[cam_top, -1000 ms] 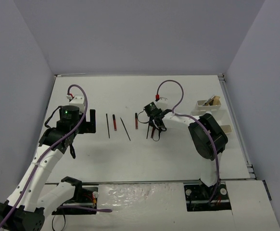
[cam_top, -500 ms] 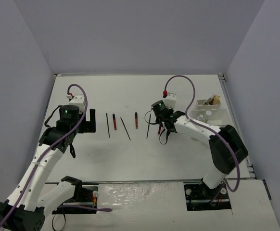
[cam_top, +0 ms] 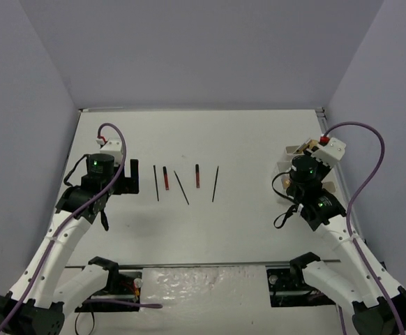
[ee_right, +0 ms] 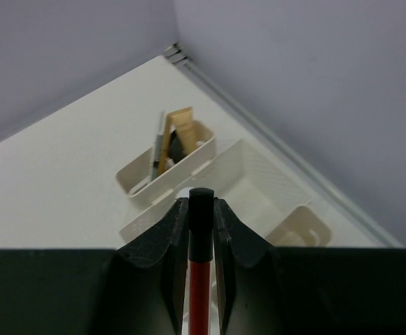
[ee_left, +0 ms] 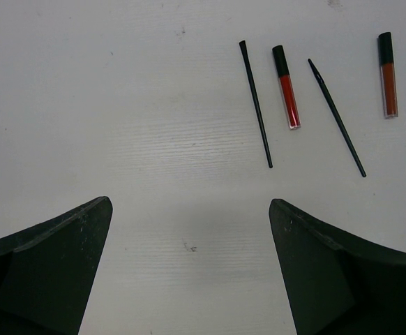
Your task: Organize the makeup
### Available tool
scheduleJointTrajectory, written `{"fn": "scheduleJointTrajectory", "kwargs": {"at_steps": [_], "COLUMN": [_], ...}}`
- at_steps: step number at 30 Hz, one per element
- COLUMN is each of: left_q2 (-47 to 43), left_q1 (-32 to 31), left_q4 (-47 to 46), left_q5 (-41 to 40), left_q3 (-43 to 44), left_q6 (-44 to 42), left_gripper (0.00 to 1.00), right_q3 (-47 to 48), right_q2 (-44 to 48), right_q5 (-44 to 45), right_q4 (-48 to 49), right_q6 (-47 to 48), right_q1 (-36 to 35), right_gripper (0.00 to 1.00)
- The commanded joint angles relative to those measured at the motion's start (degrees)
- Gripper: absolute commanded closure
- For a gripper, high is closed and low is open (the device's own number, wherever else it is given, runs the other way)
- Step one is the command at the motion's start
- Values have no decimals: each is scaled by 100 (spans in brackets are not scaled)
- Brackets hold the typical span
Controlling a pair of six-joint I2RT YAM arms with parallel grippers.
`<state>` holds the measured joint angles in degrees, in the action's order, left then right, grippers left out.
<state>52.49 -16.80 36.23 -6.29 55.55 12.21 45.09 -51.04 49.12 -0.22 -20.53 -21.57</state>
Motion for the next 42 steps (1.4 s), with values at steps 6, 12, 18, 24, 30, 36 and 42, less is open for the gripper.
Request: {"fn": "scheduleJointTrajectory", "kwargs": {"at_steps": [6, 12, 18, 24, 30, 36, 42], "left_q2": [-182, -306, -310, -301, -274, -257, -266], "left_q1": [72, 72, 72, 72, 72, 72, 72], "left_q4": [-176, -177, -181, -177, -178, -177, -183], "left_q5": [156, 164, 207, 191, 190, 181, 178], "left_q3": [114, 105, 105, 96, 96, 102, 96], "left_q6": [90, 105, 106, 114, 115, 115, 115], "left_gripper": [6, 6, 6, 6, 6, 6, 6], "right_q3": [-360, -679, -961, -1111, -1335, -1497, -1616], "right_q2": [210, -283, -580, -786, -933, -1007, -1001], "right_q5": [2236, 1991, 1831, 1616, 1540, 1533, 1530], "right_q4": [1182, 1895, 2931, 3565, 3913, 4035, 3981], "right_q6": [778, 693, 1025, 1300, 1314, 1152, 1036], "right_q1": [887, 1369, 1550, 1750, 1770, 1770, 1758], "right_gripper": [100, 100, 100, 100, 100, 100, 96]}}
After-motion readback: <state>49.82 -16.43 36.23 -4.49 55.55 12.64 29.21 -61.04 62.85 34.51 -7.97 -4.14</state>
